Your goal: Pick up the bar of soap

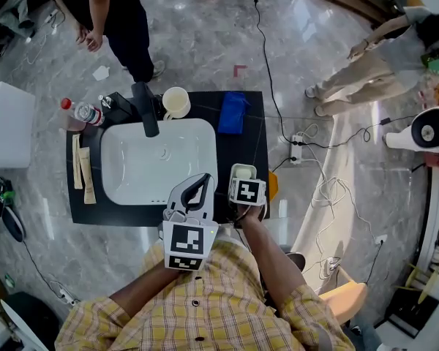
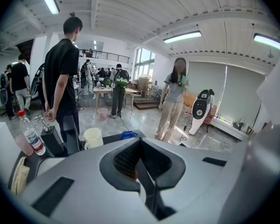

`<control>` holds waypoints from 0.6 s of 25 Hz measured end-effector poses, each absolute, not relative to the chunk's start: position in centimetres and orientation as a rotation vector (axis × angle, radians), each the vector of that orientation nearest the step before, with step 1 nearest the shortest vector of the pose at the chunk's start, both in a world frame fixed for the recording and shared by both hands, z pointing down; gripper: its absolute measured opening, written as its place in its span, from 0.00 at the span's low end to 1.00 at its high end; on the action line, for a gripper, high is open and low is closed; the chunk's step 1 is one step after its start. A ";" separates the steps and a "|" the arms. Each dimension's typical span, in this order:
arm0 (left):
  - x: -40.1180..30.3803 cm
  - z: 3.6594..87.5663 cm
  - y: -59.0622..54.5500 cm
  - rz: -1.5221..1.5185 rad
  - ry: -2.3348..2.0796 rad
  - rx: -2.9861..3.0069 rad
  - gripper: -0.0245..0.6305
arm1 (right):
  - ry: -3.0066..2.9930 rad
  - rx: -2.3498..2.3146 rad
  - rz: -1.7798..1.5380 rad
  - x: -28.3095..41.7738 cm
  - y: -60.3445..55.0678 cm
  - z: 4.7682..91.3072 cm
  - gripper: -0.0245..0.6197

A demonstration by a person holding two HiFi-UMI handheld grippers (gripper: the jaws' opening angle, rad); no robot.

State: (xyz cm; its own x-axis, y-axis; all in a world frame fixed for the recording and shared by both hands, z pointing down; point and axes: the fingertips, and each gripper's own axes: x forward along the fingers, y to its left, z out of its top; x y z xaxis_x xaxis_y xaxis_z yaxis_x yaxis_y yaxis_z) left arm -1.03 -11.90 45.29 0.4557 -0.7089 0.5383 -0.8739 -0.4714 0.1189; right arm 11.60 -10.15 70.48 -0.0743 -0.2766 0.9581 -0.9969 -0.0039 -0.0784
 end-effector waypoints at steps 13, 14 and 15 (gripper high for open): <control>-1.5 45.2 -11.4 0.599 -1.349 2.333 0.05 | -1.526 1.381 1.035 11.7 -10.3 70.3 0.37; -1.5 45.2 -11.4 0.598 -1.349 2.334 0.05 | -1.527 1.387 1.039 11.7 -10.4 69.8 0.37; -1.5 45.1 -11.3 0.597 -1.348 2.336 0.05 | -1.530 1.392 1.043 11.7 -10.5 69.3 0.37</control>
